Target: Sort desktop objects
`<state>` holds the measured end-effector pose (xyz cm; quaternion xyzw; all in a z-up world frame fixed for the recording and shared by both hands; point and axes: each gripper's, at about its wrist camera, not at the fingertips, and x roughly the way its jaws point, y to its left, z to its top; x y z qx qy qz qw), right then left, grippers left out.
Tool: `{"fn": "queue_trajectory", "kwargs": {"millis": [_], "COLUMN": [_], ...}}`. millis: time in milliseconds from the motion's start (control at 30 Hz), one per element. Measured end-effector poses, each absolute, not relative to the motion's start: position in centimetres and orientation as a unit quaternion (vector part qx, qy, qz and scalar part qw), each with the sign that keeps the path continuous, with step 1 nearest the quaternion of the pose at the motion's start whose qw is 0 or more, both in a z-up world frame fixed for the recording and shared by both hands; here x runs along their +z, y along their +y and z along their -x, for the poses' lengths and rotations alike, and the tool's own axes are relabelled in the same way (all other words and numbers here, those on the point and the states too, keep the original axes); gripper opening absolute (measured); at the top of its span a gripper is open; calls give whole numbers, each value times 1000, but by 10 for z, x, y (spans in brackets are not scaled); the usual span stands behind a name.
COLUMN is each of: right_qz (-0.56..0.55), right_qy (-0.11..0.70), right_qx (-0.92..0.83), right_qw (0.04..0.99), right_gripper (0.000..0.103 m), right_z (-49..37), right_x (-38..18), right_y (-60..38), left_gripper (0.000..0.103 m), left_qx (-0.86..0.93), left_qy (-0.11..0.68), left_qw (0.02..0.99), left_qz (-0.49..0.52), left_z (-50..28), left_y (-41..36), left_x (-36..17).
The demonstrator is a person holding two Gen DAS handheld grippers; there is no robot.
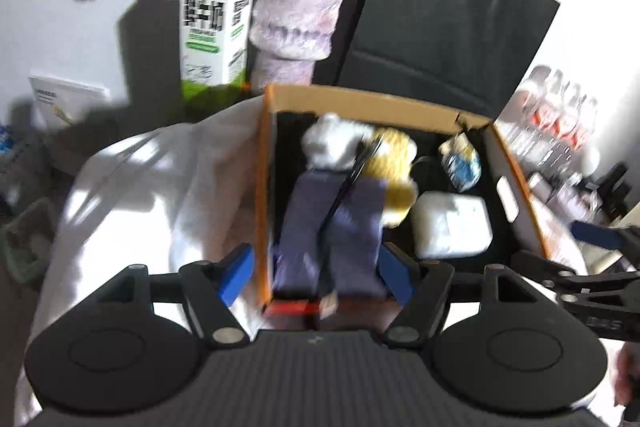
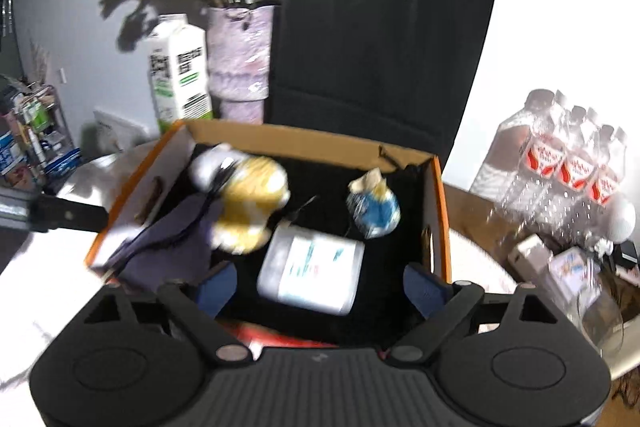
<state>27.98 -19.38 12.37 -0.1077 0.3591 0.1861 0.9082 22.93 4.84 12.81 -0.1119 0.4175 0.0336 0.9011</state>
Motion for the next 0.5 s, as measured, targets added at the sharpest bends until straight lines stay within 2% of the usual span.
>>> {"fn": "queue_trajectory", "kwargs": {"millis": [133,400,500], "right_qz": [94,34,20], "right_qy": [351,331,324], "right_qx": [188,215,229], "right_qw": [913,918,918], "right_gripper": [97,98,99], "right_z": [-239,-150,-110], "right_x": [120,94,80], "right_y": [-203,-231,-242], "left_gripper": [71,72,76], "left_qx": [62,42,34], "left_qy": [395,337,324], "left_qw": [914,941,945], "left_qz": [69,15,6], "left_z": [-190,-86,-47], "left_y": [32,6,-6], "left_x": [126,110,97]}}
